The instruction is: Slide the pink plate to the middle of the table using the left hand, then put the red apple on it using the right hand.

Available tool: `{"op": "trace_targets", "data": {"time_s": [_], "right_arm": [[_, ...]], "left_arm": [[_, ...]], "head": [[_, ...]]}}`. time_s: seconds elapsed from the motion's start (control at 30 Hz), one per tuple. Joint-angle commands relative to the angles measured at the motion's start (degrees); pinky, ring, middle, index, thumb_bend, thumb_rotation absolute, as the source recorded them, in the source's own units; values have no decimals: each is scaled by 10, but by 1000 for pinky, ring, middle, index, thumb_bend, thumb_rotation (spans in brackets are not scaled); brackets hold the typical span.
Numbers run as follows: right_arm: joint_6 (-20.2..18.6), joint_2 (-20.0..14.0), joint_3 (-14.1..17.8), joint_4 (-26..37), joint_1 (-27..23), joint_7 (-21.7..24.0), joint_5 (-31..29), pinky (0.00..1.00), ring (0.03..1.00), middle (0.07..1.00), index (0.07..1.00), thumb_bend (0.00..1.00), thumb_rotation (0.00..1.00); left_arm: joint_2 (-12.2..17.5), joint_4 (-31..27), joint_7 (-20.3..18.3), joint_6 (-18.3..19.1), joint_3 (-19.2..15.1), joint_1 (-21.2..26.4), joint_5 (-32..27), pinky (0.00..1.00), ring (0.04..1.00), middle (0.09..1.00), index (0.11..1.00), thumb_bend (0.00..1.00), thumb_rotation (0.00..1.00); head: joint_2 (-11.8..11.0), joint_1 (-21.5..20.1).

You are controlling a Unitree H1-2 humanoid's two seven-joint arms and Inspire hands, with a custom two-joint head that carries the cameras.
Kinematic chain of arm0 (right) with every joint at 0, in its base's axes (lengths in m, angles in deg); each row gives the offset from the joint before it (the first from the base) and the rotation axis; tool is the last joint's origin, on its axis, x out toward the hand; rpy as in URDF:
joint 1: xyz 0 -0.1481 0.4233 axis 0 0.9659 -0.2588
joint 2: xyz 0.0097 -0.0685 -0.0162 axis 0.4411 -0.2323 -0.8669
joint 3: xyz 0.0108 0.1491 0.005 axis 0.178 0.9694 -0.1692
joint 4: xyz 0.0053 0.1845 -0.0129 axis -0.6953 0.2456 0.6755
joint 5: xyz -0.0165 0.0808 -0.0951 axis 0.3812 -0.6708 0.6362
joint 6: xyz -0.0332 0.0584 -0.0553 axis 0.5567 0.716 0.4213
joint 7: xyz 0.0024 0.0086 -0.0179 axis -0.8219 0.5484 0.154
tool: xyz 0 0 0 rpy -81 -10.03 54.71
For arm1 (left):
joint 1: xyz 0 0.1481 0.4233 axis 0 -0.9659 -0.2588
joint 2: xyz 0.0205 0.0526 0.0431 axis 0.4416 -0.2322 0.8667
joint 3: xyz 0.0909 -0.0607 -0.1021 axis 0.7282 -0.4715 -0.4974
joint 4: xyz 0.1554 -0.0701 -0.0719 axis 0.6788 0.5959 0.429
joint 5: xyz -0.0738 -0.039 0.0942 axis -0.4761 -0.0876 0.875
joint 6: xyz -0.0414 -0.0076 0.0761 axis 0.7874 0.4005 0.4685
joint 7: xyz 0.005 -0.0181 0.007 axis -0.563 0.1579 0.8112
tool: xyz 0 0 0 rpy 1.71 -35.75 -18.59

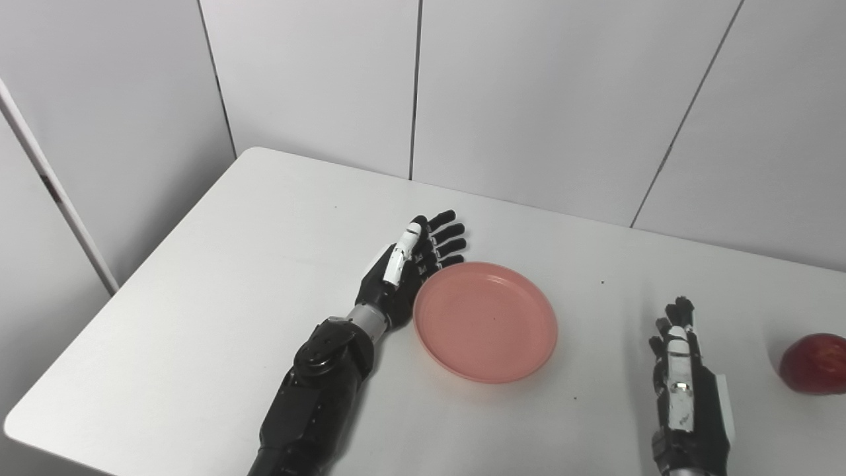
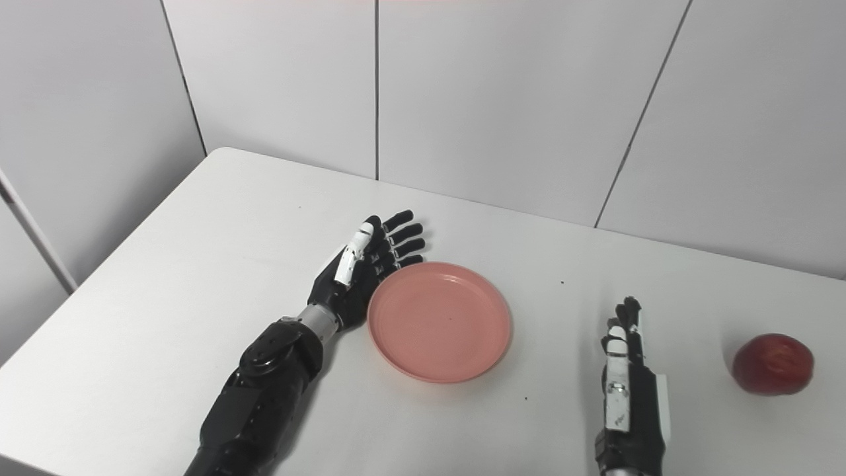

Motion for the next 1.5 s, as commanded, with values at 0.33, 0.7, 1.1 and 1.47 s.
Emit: {"op": "trace_targets", "data": {"time_s": [0.33, 0.7, 1.1, 1.47], "right_arm": [[-14, 21, -16, 39, -19, -14, 26, 1000, 1000, 1000, 999, 239, 1000], [-13, 33, -27, 38, -24, -17, 52, 1000, 1000, 1000, 1000, 254, 1000], [-30, 49, -32, 45, -27, -22, 81, 1000, 1000, 1000, 1000, 248, 1000], [-40, 57, -30, 49, -33, -34, 91, 1000, 1000, 997, 992, 269, 1000]], "left_arm": [[-20, -26, 49, 97, 37, -36, 53, 826, 856, 858, 839, 348, 1000], [-35, -59, 45, 104, 70, -49, 78, 834, 864, 869, 851, 359, 1000], [-35, -90, 40, 114, 66, -65, 74, 849, 876, 881, 863, 354, 1000], [-29, -102, 48, 101, 69, -74, 91, 903, 915, 916, 897, 348, 1000]], "head": [[25, -41], [38, -78], [45, -115], [45, -152]]}}
